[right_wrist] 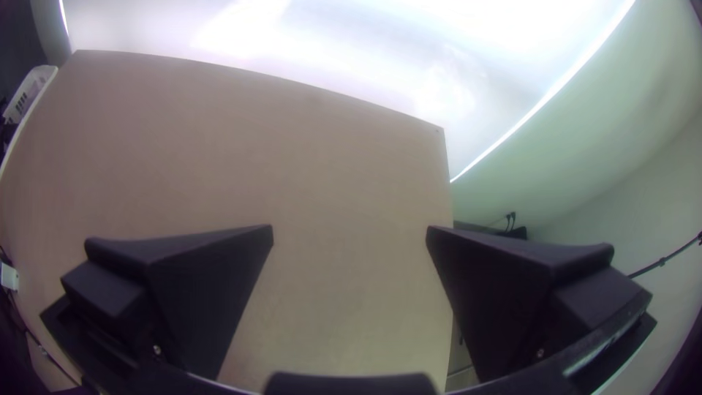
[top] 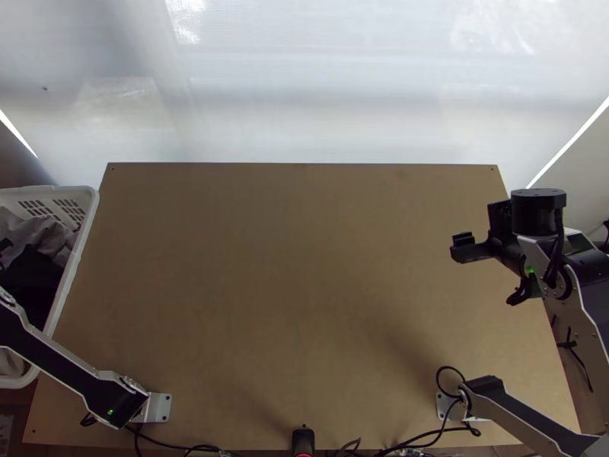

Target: Fold the t-shirt

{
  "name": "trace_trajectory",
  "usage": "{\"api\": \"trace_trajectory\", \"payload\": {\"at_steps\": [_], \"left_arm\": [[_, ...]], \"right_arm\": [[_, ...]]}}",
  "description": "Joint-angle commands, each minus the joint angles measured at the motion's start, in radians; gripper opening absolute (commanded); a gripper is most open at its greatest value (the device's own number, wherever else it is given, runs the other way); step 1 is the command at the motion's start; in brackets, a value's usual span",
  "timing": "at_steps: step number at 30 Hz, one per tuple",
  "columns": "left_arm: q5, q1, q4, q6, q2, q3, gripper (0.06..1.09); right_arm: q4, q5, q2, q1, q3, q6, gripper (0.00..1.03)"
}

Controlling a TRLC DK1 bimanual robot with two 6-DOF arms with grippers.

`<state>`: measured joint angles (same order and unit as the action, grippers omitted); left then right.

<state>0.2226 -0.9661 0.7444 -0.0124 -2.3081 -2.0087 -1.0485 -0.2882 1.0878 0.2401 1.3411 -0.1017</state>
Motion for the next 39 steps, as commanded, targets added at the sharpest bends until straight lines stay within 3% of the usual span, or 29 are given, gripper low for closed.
{"api": "trace_trajectory", "payload": {"at_steps": [1, 6, 14, 33, 39], "left_arm": [[-0.123, 0.015, 0.102, -0.032, 0.303, -0.004, 0.10], [-0.204, 0.056, 0.121, -0.037, 0.527, -0.041, 0.10], [-0.204, 0.158, 0.102, -0.035, 0.684, -0.266, 0.10], [-0.218, 0.248, -0.439, 0.017, 0.898, -0.275, 0.10], [-0.218, 0.362, -0.471, 0.017, 0.914, -0.274, 0.10]], "right_arm": [[0.016, 0.000, -0.002, 0.004, 0.023, -0.001, 0.98], [0.016, 0.000, -0.005, 0.005, 0.058, -0.001, 0.98], [0.018, 0.000, -0.037, 0.005, 0.064, 0.000, 0.98], [0.012, 0.000, -0.166, 0.001, -0.019, -0.003, 0.98], [0.004, 0.000, -0.181, -0.010, -0.014, -0.001, 0.98]]}}
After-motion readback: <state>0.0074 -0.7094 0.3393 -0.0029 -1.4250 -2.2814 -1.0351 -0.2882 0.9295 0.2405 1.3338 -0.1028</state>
